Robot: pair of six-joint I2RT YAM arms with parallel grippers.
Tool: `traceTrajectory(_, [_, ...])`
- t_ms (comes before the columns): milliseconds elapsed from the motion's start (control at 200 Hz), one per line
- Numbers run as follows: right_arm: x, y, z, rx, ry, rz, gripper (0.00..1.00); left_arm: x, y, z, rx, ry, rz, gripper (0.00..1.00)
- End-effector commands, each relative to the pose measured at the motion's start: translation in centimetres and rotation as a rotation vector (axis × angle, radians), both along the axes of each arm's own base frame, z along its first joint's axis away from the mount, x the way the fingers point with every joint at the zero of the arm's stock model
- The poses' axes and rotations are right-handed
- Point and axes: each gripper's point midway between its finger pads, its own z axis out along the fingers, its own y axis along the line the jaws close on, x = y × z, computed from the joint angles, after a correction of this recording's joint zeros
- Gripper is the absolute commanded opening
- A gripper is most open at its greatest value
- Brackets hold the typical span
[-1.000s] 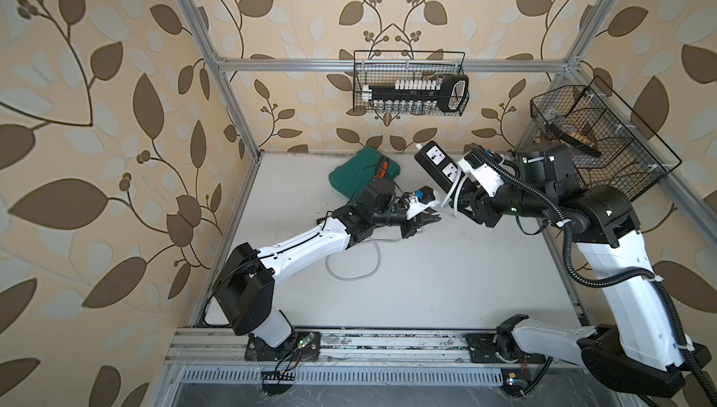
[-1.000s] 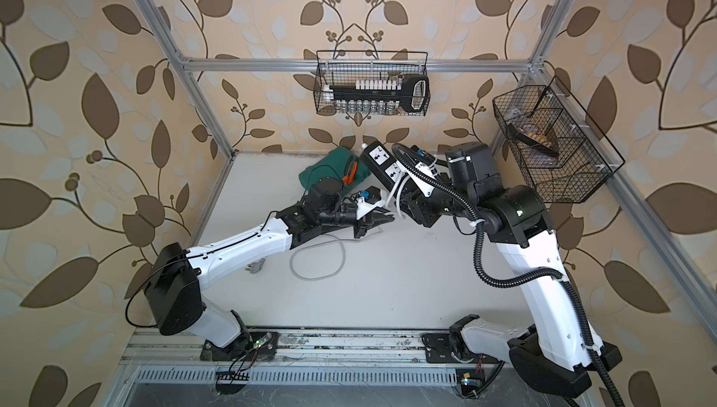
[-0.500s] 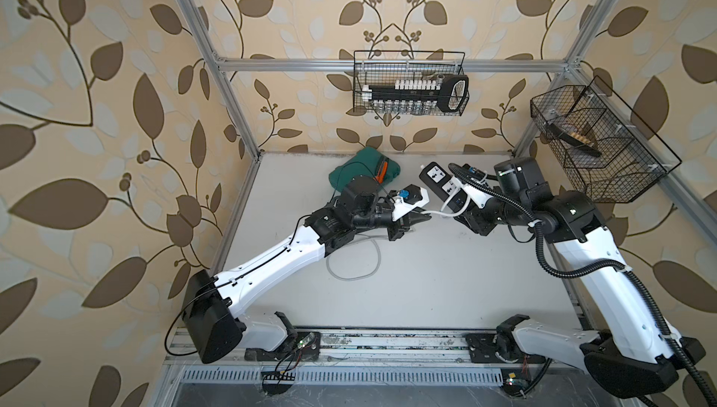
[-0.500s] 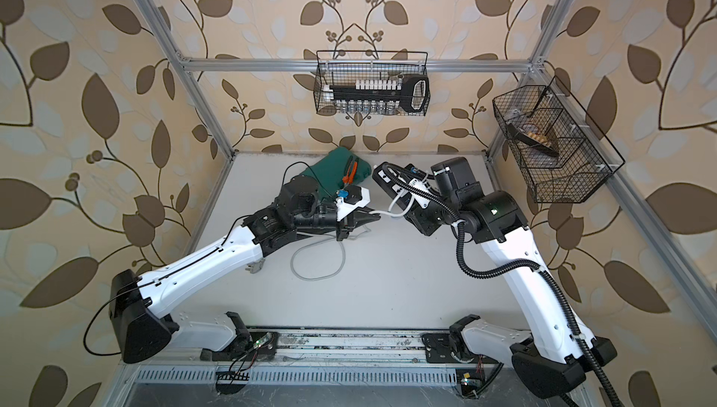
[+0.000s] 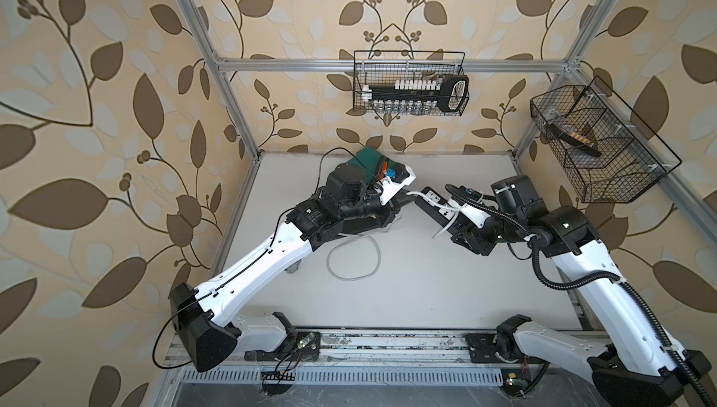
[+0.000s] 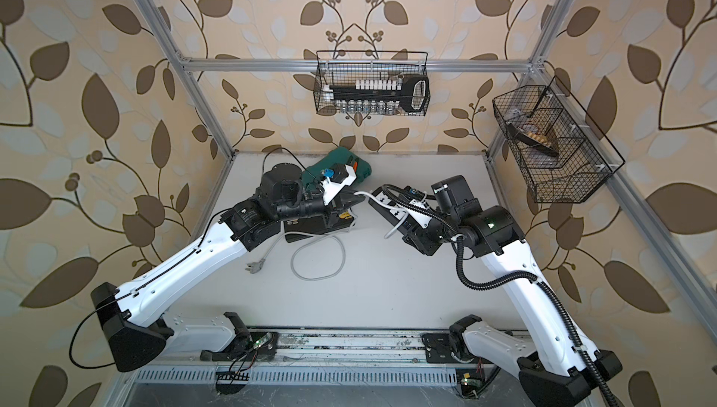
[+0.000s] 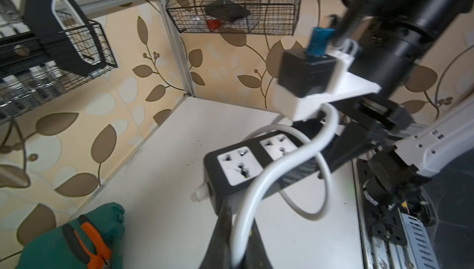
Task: Unwrap the cord wrapped around the power strip
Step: Unwrap the power cord from the power strip.
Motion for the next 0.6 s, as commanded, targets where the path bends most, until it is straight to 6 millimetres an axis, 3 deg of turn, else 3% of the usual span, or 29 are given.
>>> traceTrajectory(0, [-1.1,0.6,0.6,0.064,0.018,0.027,0.00,2.8,0.7,1.6,-0.052,0.054,0.110,0.00])
traceTrajectory(120, [-1.5,0.7,1.1,0.095,0.018,0.021,0.00,4.5,0.6,0.7,-0.039,0.117,0.163,0.00])
traceTrajectory(215, [-2.4,1.3,1.4,0.133,0.049,0.052,0.00,5.8,0.5,1.0,-0.063,0.127,0.205,0.00])
traceTrajectory(230, [-2.6,1.4,1.5,0.141,0.051,0.057,0.00,6.5,0.0,-0.1,-0.046,0.148,0.210,0.00])
traceTrajectory(345, [-3.5,1.9,2.0,0.183,0.062,0.086,0.00,8.6,-0.5,-1.0,-0.041,0.199,0.255,0.00])
traceTrajectory(495, [-4.2,1.9,2.5,0.193,0.072,0.096,0.00,9.0,-1.4,-1.1,-0.059,0.236,0.234,0.00])
traceTrajectory(595, [-4.4,2.5,4.4,0.250,0.030,0.115,0.00,9.2,-1.6,-3.1,-0.015,0.273,0.234,0.00])
